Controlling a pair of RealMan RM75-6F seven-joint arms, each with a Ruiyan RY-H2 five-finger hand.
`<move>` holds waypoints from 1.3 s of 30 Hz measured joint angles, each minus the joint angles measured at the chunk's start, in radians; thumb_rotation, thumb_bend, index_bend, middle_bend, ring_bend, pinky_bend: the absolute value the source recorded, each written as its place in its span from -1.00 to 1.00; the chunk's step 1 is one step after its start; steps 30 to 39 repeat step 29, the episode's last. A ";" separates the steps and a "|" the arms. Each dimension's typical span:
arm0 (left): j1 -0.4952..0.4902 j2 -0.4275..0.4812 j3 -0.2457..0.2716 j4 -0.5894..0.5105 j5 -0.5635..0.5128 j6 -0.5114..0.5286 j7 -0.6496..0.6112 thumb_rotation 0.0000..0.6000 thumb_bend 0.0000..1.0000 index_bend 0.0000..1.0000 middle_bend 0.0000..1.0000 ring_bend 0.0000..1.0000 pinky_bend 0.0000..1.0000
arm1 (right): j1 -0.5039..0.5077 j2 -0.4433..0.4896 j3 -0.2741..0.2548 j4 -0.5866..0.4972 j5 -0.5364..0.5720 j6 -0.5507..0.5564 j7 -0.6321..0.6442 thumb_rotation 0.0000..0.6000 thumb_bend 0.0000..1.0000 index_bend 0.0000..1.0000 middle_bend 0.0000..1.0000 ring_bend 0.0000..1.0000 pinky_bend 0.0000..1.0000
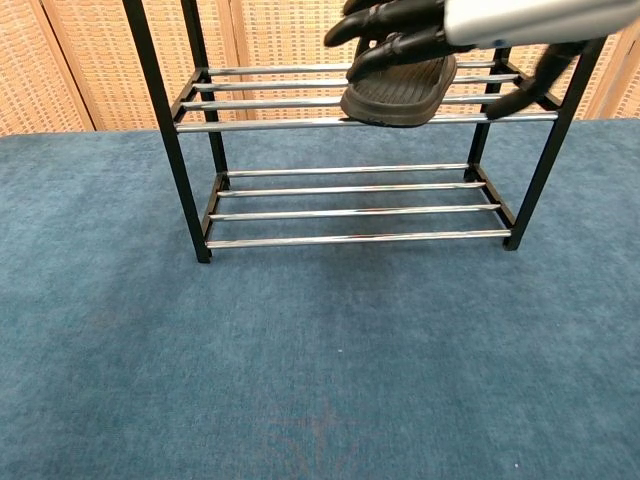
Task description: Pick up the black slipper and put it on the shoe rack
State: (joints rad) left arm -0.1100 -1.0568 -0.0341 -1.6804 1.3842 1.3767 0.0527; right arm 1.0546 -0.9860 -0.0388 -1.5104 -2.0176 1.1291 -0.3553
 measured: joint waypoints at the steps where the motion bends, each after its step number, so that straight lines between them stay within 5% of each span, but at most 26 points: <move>1: 0.002 0.000 0.001 0.000 0.006 0.005 0.000 1.00 -0.52 -1.00 -1.00 -1.00 -1.00 | -0.035 0.000 -0.004 -0.004 0.001 0.048 -0.001 1.00 -0.68 -0.98 -1.00 -1.00 -1.00; 5: 0.009 -0.001 0.007 0.003 0.042 0.033 -0.003 1.00 -0.52 -1.00 -1.00 -1.00 -1.00 | -0.176 -0.014 -0.017 -0.013 0.037 0.206 0.016 1.00 -0.99 -1.00 -1.00 -1.00 -1.00; 10: 0.028 -0.014 0.018 0.020 0.114 0.105 -0.017 1.00 -0.52 -1.00 -1.00 -1.00 -1.00 | -0.394 -0.058 -0.046 -0.024 0.159 0.365 0.066 1.00 -1.00 -1.00 -1.00 -1.00 -1.00; 22: 0.068 -0.054 0.042 0.067 0.233 0.221 -0.023 1.00 -0.53 -1.00 -1.00 -1.00 -1.00 | -0.780 -0.163 -0.094 -0.082 0.499 0.502 0.235 1.00 -1.00 -1.00 -1.00 -1.00 -1.00; 29: 0.083 -0.053 0.048 0.062 0.241 0.236 -0.023 1.00 -0.53 -1.00 -1.00 -1.00 -1.00 | -0.865 -0.213 -0.049 -0.075 0.539 0.572 0.206 1.00 -1.00 -1.00 -1.00 -1.00 -1.00; 39: 0.083 -0.053 0.048 0.062 0.241 0.236 -0.023 1.00 -0.53 -1.00 -1.00 -1.00 -1.00 | -0.865 -0.213 -0.049 -0.075 0.539 0.572 0.206 1.00 -1.00 -1.00 -1.00 -1.00 -1.00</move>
